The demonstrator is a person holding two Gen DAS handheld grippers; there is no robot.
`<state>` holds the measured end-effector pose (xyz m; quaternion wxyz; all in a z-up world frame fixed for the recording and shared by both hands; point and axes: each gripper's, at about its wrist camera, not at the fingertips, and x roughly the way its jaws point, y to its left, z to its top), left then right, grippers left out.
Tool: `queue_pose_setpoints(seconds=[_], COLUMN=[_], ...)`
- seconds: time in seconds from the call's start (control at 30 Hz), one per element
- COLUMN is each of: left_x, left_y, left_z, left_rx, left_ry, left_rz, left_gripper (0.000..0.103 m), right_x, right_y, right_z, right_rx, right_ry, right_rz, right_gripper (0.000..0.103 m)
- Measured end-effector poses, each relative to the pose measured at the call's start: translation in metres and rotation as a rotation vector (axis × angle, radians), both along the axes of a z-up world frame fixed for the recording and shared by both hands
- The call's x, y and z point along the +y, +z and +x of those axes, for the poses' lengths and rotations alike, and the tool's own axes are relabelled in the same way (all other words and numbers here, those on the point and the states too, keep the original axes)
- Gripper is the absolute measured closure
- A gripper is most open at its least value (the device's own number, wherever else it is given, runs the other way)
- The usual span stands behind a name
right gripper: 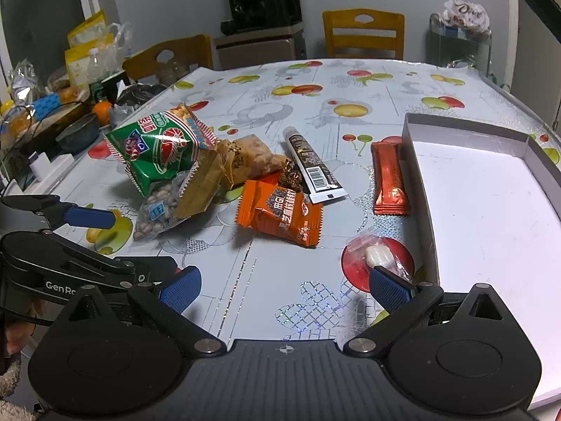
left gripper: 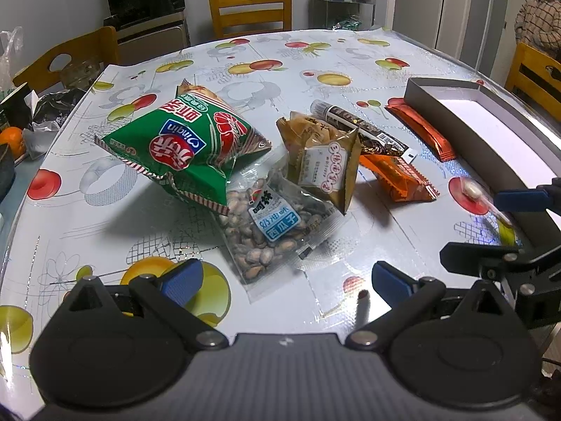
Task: Organize snacks
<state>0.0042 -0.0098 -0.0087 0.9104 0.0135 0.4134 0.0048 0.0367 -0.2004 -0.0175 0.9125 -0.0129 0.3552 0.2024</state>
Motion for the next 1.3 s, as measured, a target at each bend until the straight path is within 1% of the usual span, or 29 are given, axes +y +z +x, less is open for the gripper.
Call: queue_pose_setpoints(seconds=[1.3], left_x=[-0.0015], left_y=[-0.0020], left_z=[0.0034], left_rx=[0.008], left_ry=[-0.008], left_rz=[-0.002], left_gripper=[0.000], right_x=[-0.0003], right_y=[-0.0021], right_z=[0.0023], right_rx=[0.011], right_ry=[-0.015], right_rz=[-0.005], right_gripper=[0.000])
